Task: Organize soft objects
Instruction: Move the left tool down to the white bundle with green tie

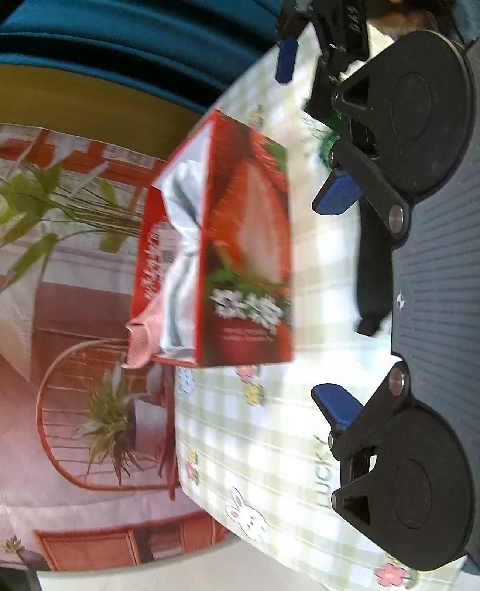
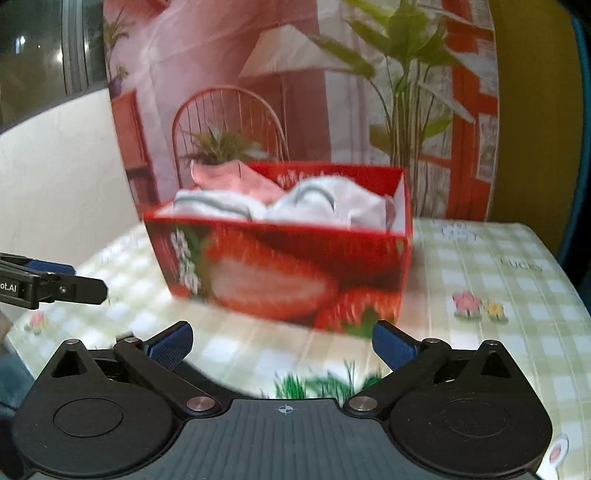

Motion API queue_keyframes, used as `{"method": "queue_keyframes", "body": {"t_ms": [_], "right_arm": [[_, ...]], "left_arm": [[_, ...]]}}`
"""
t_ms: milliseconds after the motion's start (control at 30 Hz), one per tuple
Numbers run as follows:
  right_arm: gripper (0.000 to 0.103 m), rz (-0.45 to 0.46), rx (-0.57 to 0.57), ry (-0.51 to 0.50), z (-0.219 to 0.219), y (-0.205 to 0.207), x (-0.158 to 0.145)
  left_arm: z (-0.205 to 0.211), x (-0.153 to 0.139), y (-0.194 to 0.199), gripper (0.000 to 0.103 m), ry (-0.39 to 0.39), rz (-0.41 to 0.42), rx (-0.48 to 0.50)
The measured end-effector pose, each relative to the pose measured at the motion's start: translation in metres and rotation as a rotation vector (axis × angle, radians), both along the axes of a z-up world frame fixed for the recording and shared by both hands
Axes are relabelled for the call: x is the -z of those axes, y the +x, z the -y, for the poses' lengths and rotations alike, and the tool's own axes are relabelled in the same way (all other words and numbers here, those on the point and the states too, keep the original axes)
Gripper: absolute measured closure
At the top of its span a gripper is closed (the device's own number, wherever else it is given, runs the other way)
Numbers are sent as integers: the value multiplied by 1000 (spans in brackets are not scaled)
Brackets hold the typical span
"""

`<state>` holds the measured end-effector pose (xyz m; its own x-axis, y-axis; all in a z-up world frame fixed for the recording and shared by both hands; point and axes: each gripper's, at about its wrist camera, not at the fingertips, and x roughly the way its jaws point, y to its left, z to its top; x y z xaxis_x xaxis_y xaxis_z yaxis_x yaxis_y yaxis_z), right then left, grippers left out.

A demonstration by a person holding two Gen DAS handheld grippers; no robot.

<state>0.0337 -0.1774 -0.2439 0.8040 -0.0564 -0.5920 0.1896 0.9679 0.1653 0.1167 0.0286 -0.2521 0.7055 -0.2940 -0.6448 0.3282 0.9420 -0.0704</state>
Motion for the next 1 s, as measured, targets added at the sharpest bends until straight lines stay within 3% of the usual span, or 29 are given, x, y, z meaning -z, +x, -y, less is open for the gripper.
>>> {"method": "queue_keyframes", "body": {"t_ms": [133, 300, 433, 533, 633, 700, 767, 867, 933, 1000], "right_arm": [[0, -10, 15, 40, -2, -11, 9], [0, -4, -13, -7, -10, -14, 8], [0, -57, -56, 1, -15, -11, 12], [0, -122, -82, -56, -26, -7, 22], [0, -166, -122, -108, -36, -3, 30], [0, -190, -148, -109, -41, 0, 34], [1, -211, -171, -121, -45, 3, 38], [5, -233, -205, -134, -51, 7, 44], [18, -268, -217, -139, -53, 11, 50], [19, -292, -220, -137, -53, 15, 56]], "left_arm": [[-4, 12, -15, 5, 30, 7, -11], [-8, 21, -12, 7, 23, -55, -7], [-11, 24, -10, 8, 9, -77, -14], [-13, 28, -9, 8, 7, -100, -13], [-11, 33, -13, 15, 4, -115, -13], [-11, 35, -12, 34, 6, -111, -15], [-13, 36, -11, 39, -1, -117, -19], [-14, 40, -7, 40, -15, -143, -13], [-13, 42, -7, 41, -13, -155, -5], [-10, 42, -8, 42, -10, -157, 6]]}}
